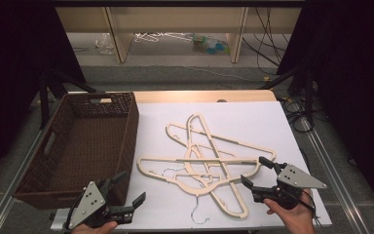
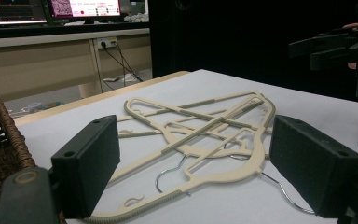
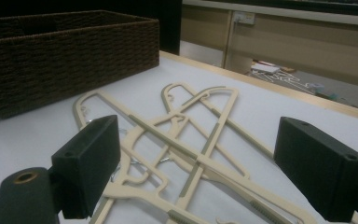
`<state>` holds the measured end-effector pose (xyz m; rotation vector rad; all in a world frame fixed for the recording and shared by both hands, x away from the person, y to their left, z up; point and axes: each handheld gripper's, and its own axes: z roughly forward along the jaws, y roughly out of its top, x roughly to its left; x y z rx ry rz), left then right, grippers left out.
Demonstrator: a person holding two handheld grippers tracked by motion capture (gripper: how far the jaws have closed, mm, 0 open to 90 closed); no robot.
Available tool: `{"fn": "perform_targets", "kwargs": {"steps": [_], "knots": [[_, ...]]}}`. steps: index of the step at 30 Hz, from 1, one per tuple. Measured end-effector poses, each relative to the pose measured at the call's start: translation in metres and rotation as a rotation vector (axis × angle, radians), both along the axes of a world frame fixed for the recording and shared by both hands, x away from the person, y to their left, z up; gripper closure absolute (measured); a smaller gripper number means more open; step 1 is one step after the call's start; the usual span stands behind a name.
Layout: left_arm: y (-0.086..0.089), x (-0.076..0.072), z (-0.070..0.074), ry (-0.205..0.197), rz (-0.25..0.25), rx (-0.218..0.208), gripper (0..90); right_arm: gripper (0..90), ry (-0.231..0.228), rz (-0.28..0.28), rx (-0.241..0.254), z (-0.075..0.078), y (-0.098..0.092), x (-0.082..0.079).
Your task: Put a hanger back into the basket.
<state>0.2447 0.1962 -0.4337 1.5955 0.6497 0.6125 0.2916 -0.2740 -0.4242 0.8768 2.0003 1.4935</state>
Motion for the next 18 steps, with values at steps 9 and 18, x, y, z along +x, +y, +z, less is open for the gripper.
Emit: {"fn": "perform_targets", "kwargs": {"steps": [9,18], "knots": [[-0.001,0.001,-0.001,-0.001,-0.01,0.004,16.0,15.8,0.02,0.047,-0.026,-0.005,0.004,0.005],[-0.002,0.001,-0.001,0.003,-0.013,-0.005,16.0,17.7,0.051,0.111,-0.104,-0.011,0.009,0.012]]}}
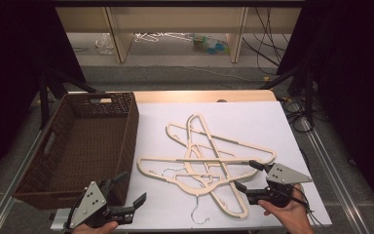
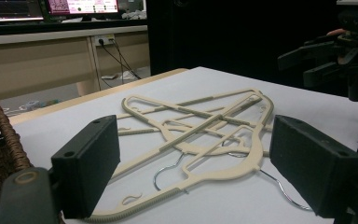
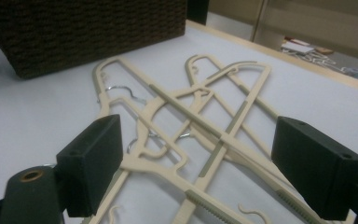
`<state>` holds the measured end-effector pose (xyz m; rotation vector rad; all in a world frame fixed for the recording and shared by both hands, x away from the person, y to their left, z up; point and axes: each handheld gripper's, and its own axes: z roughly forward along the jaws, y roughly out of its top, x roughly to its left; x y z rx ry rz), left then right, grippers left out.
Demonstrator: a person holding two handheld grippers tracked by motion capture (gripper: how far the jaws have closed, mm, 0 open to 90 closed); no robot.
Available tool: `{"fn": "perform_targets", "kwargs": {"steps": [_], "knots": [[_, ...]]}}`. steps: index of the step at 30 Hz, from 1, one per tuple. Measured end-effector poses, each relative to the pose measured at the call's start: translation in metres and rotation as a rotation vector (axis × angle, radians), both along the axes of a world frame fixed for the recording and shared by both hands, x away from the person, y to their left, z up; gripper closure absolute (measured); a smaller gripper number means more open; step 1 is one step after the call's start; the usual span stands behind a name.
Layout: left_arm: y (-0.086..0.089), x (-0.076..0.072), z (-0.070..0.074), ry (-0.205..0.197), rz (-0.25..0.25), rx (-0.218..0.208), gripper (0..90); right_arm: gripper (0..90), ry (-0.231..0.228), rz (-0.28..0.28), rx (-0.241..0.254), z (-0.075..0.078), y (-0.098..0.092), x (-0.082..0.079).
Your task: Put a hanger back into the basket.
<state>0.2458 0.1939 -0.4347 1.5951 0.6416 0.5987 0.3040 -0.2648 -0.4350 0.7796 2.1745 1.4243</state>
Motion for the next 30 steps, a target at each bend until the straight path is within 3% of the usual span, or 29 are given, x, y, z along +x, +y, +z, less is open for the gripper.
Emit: {"fn": "perform_targets", "kwargs": {"steps": [1,10,11,14,17,22,30], "knots": [[0.0,-0.001,0.0,0.01,0.005,0.01,16.0,18.3,0.014,0.013,-0.033,-0.002,0.002,0.003],[-0.002,0.0,0.0,0.004,-0.006,0.019,16.0,21.9,0.091,0.111,-0.12,-0.012,0.007,0.02],[-0.002,0.001,-0.001,0.001,-0.012,0.015,16.0,24.4,0.111,0.145,-0.16,-0.016,0.01,0.026],[-0.001,0.0,0.0,0.008,-0.004,0.03,16.0,25.5,0.163,0.179,-0.206,-0.023,0.013,0.035],[-0.001,0.0,0.0,0.01,-0.004,0.029,16.0,27.4,0.201,0.187,-0.248,-0.029,0.014,0.044],[-0.001,-0.001,0.0,0.011,-0.009,0.026,16.0,35.4,0.262,0.209,-0.282,-0.038,0.012,0.058],[-0.003,-0.001,-0.001,0.024,-0.011,0.025,16.1,42.0,0.288,0.253,-0.307,-0.04,0.012,0.065]]}}
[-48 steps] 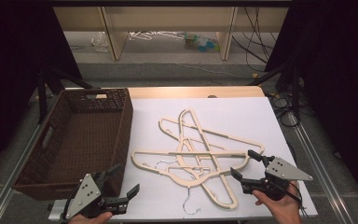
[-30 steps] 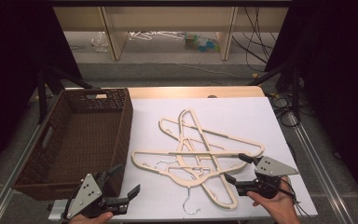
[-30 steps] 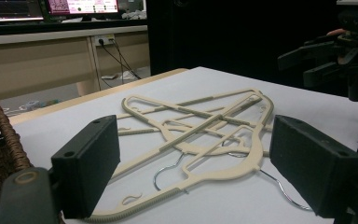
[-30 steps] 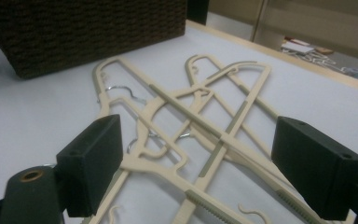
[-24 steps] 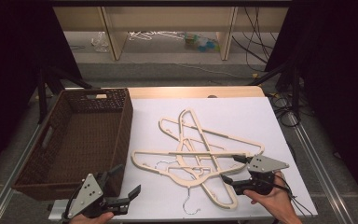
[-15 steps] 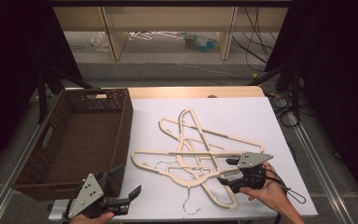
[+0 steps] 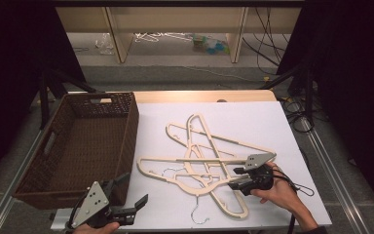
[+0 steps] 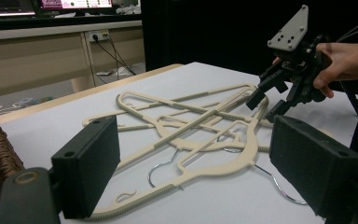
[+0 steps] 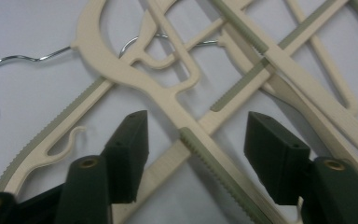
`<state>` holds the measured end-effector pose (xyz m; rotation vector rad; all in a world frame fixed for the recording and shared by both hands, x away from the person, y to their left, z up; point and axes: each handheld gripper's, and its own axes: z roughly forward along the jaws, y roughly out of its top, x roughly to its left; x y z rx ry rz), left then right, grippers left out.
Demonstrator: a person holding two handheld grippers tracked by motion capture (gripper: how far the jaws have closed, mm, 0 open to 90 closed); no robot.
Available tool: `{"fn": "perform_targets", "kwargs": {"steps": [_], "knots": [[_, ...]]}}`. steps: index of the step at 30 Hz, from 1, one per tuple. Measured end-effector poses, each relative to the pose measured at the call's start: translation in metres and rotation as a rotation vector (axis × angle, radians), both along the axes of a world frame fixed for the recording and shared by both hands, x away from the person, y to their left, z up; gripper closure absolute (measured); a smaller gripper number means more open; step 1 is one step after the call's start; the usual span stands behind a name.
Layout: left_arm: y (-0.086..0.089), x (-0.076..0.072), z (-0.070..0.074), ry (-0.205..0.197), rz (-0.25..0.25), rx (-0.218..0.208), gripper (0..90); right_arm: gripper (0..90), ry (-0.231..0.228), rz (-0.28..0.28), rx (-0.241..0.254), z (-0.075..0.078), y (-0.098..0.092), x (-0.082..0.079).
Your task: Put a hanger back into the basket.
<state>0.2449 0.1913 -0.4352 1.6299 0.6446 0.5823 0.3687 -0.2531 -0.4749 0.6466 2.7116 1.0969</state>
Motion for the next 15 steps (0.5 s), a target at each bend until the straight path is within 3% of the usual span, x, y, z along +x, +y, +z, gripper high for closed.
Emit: {"fn": "perform_targets", "kwargs": {"steps": [2,3,7,11,15], "knots": [[-0.0001,0.0,0.0003,-0.001,-0.001,0.0,16.1,46.6,0.013,0.005,-0.022,-0.0022,0.0033,0.0009],[-0.0001,-0.0003,0.0002,0.0,-0.001,-0.001,16.1,48.6,0.039,-0.002,-0.057,-0.0038,0.005,0.0022],[0.0004,0.0013,0.0,-0.01,-0.007,-0.008,16.2,58.5,0.027,0.023,-0.047,-0.0019,0.0059,0.0029],[0.0012,0.0004,0.001,-0.007,-0.002,0.004,16.2,63.6,0.027,0.08,-0.093,0.0001,0.008,0.0006],[0.0006,-0.0005,0.0008,-0.001,0.0,-0.002,16.3,68.7,0.002,0.105,-0.095,0.0048,0.0059,-0.0007]]}}
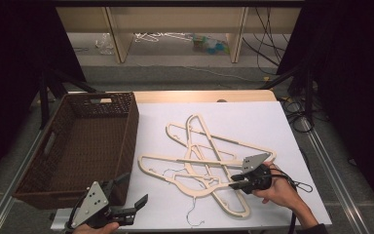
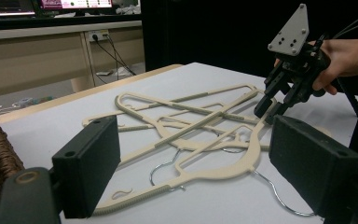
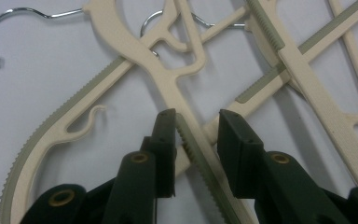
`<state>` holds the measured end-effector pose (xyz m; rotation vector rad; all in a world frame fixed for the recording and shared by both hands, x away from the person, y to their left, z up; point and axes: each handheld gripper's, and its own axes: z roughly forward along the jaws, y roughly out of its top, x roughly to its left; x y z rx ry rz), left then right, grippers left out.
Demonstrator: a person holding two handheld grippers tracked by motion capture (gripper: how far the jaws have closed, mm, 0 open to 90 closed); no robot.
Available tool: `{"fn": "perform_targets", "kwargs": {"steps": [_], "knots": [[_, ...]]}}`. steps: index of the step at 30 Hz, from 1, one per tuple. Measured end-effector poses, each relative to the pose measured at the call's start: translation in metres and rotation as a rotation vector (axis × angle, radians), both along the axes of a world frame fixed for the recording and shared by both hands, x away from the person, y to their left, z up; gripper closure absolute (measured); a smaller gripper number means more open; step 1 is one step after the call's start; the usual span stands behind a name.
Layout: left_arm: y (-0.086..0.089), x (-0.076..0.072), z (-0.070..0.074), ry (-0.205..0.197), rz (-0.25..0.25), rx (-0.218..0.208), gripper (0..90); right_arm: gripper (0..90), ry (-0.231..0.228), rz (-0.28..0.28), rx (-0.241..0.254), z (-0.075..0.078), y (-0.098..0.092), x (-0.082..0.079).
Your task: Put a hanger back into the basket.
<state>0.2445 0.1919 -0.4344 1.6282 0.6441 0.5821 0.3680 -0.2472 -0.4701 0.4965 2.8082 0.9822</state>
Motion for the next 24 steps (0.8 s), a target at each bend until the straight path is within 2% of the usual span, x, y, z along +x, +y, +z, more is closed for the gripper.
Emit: {"fn": "perform_targets", "kwargs": {"steps": [2,4,5,6,8,11,14,17,21,24], "knots": [[0.0,0.001,0.0,-0.005,-0.001,0.003,16.3,68.8,-0.013,0.009,-0.032,0.001,0.001,-0.001],[0.0,0.001,0.0,-0.006,-0.002,0.006,16.3,68.8,-0.02,0.017,-0.04,0.001,0.002,-0.001],[0.0,0.001,0.0,-0.006,-0.005,0.001,16.3,67.4,-0.05,0.024,-0.055,0.003,0.006,-0.003],[-0.001,0.001,-0.001,0.001,-0.006,-0.011,16.3,66.6,-0.06,0.032,-0.047,0.003,0.009,-0.004],[-0.001,0.001,-0.001,-0.001,-0.006,-0.011,16.4,64.4,-0.076,0.05,-0.062,0.002,0.014,-0.005],[-0.001,0.0,0.0,0.005,-0.001,0.008,16.4,63.7,-0.087,0.076,-0.069,0.0,0.018,-0.006],[-0.001,0.0,0.0,0.003,0.001,0.007,16.4,64.6,-0.083,0.086,-0.068,0.0,0.02,-0.006],[-0.001,0.0,-0.001,0.008,0.0,0.01,16.4,66.1,-0.069,0.125,-0.093,-0.005,0.026,-0.005],[-0.001,0.0,0.0,0.006,0.0,0.009,16.4,70.8,-0.034,0.134,-0.074,-0.005,0.024,-0.001],[-0.001,0.0,0.0,0.005,0.001,0.007,16.4,71.8,-0.033,0.138,-0.075,-0.005,0.024,-0.001]]}}
